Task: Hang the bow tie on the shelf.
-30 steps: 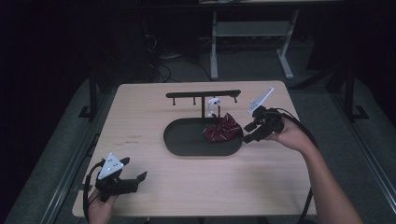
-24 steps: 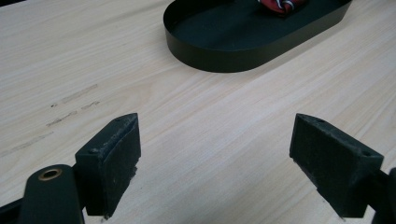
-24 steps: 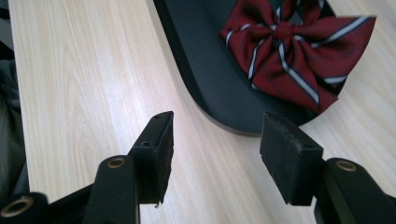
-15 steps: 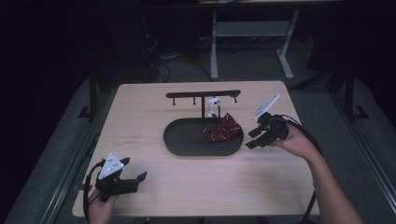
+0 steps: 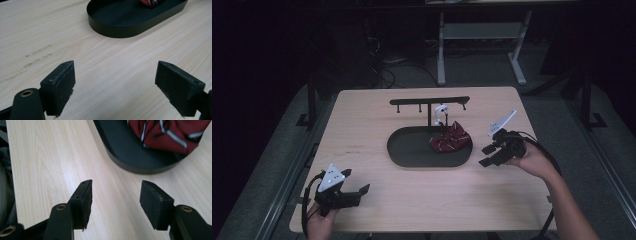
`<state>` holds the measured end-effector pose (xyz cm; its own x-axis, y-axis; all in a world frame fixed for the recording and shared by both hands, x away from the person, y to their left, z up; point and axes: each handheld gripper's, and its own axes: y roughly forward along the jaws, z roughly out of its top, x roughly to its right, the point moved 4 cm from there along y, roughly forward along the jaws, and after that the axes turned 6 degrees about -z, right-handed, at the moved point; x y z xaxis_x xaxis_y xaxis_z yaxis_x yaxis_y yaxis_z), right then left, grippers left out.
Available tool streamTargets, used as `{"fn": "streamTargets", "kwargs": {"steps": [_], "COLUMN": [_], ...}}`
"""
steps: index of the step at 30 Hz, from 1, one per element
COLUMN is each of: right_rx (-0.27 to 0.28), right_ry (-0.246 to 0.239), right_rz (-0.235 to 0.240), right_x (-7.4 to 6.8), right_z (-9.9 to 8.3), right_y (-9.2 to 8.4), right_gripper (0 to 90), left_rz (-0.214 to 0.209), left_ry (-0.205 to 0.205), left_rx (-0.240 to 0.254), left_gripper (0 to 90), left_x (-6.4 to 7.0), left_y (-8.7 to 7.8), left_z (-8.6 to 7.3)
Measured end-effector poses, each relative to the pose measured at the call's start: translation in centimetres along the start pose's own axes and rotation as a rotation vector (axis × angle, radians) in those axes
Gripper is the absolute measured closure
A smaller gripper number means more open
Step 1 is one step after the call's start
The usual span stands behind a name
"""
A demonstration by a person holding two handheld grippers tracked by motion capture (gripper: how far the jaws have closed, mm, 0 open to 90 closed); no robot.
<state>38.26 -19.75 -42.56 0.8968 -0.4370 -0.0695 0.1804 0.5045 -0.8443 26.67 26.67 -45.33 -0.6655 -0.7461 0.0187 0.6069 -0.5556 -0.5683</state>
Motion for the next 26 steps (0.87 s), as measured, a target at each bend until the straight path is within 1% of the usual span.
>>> {"fn": "streamTargets", "kwargs": {"steps": [1, 2, 4, 9, 10, 13, 15, 16, 17, 22, 23, 26], "right_rx": [-0.001, 0.011, 0.020, 0.024, 0.024, 0.027, 0.035, 0.031, 0.036, 0.057, 0.056, 0.080], "right_ry": [0.004, -0.004, -0.001, 0.008, 0.008, 0.014, 0.016, 0.037, 0.035, 0.047, 0.054, 0.060], "right_rz": [0.001, -0.002, -0.002, 0.000, 0.001, 0.002, -0.003, 0.000, -0.003, -0.005, -0.003, -0.008], "right_x": [0.0, -0.1, -0.2, -0.6, -0.7, -1.0, -1.2, -1.5, -1.6, -2.4, -2.6, -3.6], "right_z": [-0.1, -0.3, -0.6, -1.5, -1.7, -2.2, -2.7, -2.9, -3.1, -4.3, -4.5, -5.1], "right_y": [0.0, -0.1, -0.2, -0.1, -0.1, -0.1, -0.3, -0.4, -0.4, -0.5, -0.6, -0.7], "right_gripper": [42.2, 42.5, 42.4, 42.4, 42.4, 42.4, 42.4, 42.4, 42.4, 41.9, 41.4, 40.1], "left_rz": [0.001, 0.001, 0.001, 0.000, 0.000, -0.001, -0.001, -0.001, 0.000, -0.003, -0.003, -0.003], "left_ry": [0.000, 0.001, 0.000, -0.004, 0.002, -0.005, 0.000, 0.000, -0.006, -0.003, -0.001, 0.000], "left_rx": [-0.003, -0.003, 0.000, -0.001, -0.008, -0.001, -0.007, -0.007, -0.001, 0.003, 0.002, 0.001], "left_gripper": [16.1, 16.1, 16.1, 16.1, 16.1, 16.1, 16.1, 16.1, 16.1, 16.1, 16.1, 16.1], "left_x": [0.0, 0.0, 0.0, 0.0, 0.0, 0.1, 0.0, 0.0, 0.1, 0.1, 0.1, 0.1], "left_y": [0.0, 0.0, 0.0, 0.0, 0.0, 0.1, 0.0, 0.0, 0.0, 0.1, 0.1, 0.1], "left_z": [0.0, 0.0, 0.0, 0.0, 0.0, 0.0, 0.0, 0.0, 0.0, 0.0, 0.0, 0.0]}}
